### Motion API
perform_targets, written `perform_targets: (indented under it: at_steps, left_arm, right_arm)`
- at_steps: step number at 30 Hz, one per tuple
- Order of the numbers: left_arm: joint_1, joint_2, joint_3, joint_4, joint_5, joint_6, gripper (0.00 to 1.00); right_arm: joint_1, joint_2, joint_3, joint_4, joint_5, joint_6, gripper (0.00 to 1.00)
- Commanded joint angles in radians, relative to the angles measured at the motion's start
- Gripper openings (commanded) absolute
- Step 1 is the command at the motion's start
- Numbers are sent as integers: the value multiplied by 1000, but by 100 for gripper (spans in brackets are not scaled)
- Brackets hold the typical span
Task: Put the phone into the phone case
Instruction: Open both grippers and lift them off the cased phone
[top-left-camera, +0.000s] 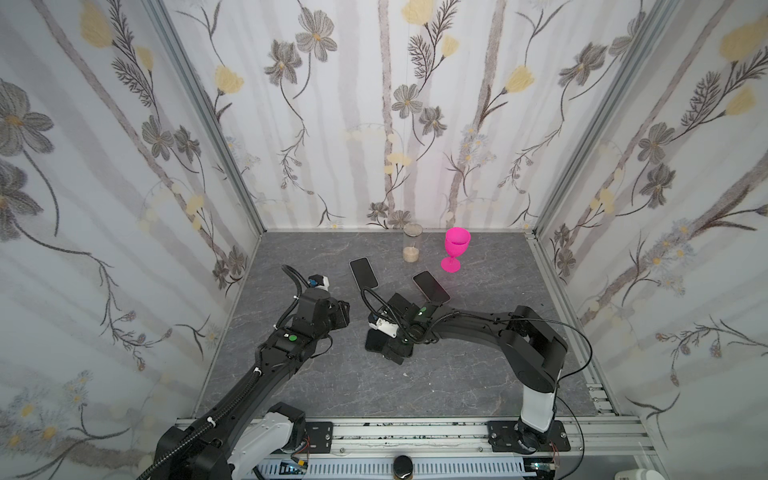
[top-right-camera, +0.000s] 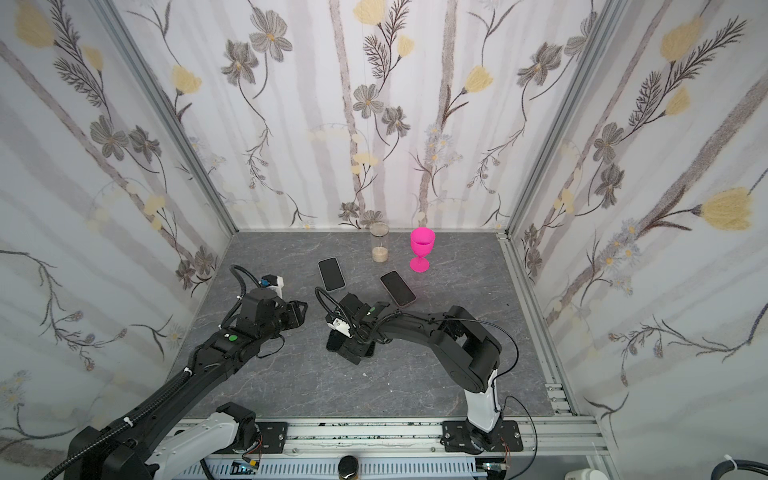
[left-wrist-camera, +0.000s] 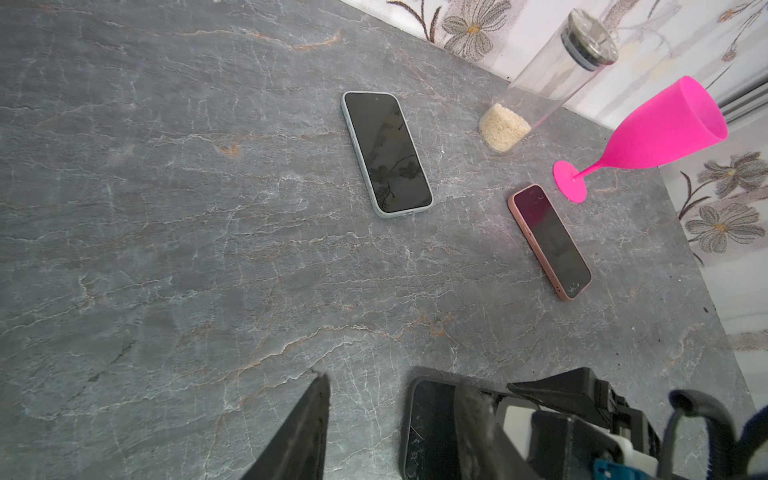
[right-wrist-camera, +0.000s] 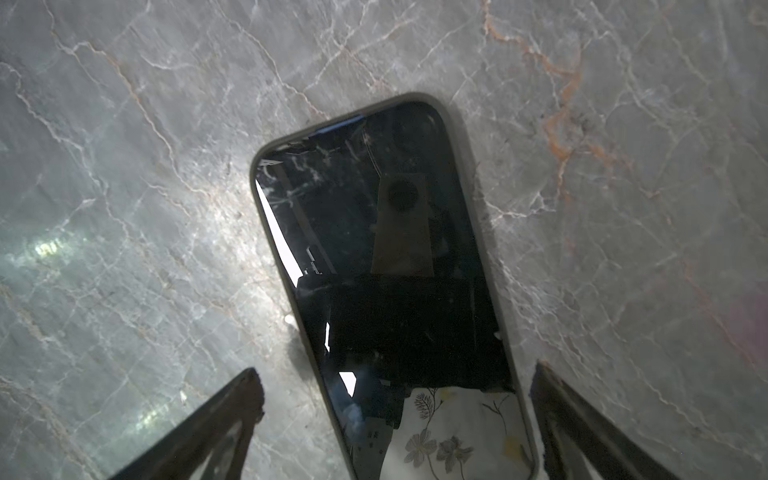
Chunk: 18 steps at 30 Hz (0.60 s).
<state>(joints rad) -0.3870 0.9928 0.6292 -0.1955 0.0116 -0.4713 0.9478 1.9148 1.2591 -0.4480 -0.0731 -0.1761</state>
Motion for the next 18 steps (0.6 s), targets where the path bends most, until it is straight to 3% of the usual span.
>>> perform_targets:
  at_steps: [1, 6, 10, 18]
  left_arm:
    - [2, 2, -6, 20, -4, 0, 48]
    - [3, 3, -36, 56, -6, -24, 48]
    - [3, 10, -49, 83, -1, -44, 48]
    - [7, 21, -63, 132, -22, -66, 48]
  right_arm:
    - [-4, 28, 23, -10, 1, -37, 100]
    - [-23, 68, 61, -40, -10, -37, 97]
    - [-42, 95, 93, -63, -13, 7, 85]
    - [-91, 132, 143, -95, 141, 310, 67]
